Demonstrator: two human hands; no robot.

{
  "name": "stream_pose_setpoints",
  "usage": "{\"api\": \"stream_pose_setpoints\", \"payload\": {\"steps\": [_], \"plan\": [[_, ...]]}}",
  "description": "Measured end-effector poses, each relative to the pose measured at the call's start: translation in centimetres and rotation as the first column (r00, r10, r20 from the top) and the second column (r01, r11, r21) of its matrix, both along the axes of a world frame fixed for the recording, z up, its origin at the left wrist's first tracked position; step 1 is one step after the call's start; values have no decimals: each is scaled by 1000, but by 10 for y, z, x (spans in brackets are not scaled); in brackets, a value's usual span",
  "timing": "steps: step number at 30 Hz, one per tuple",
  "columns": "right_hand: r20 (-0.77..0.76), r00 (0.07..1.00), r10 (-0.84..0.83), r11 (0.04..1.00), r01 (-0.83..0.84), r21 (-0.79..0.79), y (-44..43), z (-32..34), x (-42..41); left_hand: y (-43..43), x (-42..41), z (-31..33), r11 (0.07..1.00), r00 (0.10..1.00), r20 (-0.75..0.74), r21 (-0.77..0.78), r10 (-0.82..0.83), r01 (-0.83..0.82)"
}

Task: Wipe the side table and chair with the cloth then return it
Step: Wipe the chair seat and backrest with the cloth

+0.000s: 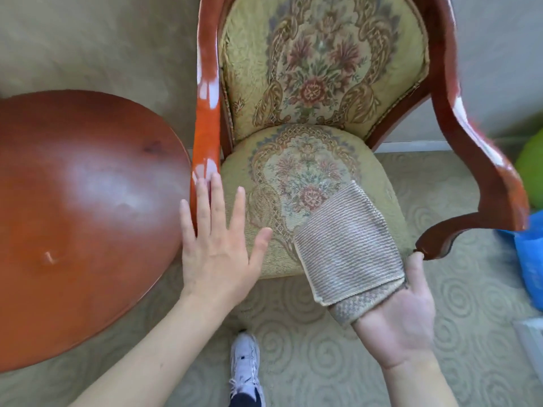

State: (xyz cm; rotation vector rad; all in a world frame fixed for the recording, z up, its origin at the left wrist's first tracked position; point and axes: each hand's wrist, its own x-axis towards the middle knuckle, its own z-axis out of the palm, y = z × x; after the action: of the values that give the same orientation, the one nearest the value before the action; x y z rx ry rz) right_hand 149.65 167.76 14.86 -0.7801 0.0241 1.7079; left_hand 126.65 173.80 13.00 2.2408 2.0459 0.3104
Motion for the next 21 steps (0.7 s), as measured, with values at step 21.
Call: {"api": "stream_pose_setpoints", "payload": {"steps": [21], "plan": [[225, 971, -78, 980, 116, -163, 160, -93, 184, 125, 140, -198, 917, 981, -69, -347, 182, -194]]}}
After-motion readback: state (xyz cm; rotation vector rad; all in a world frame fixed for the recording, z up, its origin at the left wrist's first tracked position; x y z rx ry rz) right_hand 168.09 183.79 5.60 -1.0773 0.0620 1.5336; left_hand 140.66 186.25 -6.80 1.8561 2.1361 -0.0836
